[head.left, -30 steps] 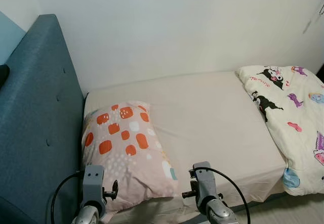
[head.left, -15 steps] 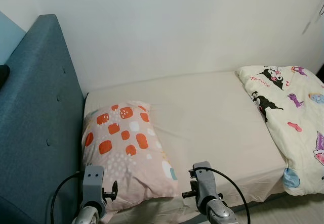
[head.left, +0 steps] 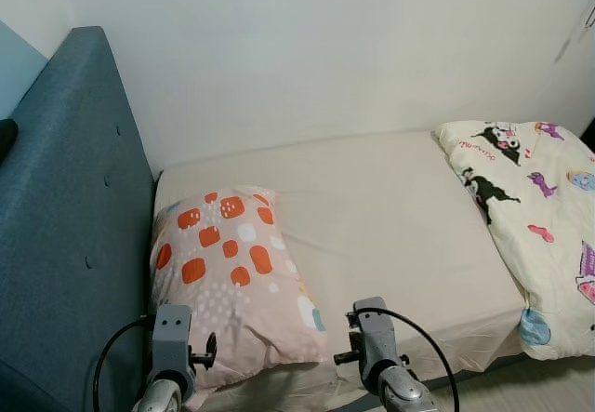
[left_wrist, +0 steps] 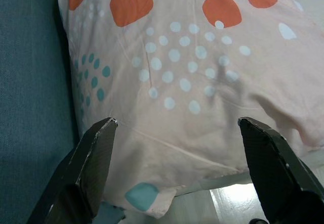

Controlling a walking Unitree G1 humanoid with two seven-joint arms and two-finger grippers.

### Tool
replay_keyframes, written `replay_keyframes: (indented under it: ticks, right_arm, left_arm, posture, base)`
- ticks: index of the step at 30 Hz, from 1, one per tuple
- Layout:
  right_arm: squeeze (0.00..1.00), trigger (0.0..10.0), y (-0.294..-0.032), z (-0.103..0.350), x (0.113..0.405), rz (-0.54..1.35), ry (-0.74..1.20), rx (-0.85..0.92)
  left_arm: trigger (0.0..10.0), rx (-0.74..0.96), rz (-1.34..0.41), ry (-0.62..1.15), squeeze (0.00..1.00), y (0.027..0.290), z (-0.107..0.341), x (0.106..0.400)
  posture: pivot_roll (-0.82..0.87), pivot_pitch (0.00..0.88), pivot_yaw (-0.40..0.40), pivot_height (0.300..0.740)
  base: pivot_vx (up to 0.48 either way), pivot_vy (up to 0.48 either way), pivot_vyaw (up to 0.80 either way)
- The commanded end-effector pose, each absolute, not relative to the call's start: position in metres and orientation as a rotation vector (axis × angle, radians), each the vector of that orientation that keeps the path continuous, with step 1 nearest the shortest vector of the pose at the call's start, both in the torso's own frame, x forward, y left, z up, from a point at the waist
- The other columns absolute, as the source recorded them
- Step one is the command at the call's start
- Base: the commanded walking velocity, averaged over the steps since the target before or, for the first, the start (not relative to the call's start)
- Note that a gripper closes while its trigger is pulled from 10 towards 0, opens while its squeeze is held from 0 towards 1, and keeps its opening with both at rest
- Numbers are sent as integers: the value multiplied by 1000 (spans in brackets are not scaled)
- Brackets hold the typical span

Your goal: Clean up the room

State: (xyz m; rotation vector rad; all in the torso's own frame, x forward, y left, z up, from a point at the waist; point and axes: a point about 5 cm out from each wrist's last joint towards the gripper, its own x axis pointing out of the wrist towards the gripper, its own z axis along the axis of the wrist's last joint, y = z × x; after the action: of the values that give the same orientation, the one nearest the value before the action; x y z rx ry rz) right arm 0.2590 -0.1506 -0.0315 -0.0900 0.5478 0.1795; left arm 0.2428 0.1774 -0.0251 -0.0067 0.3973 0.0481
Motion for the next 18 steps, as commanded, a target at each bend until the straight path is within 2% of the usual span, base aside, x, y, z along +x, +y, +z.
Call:
replay_keyframes:
  ticks: [1, 18]
  right_arm:
    - [0, 10000, -150, -31, 260, 183, 543, -95]
    - [0, 10000, -153, -27, 264, 178, 527, -108]
  left_arm:
    - [10000, -1, 51, 414, 0, 179, -29, 238]
    - [10000, 1, 49, 408, 0, 179, -28, 239]
  posture:
    - [34, 72, -59, 726]
    - [35, 73, -59, 726]
  base:
    - [0, 0, 0]
    - [0, 0, 0]
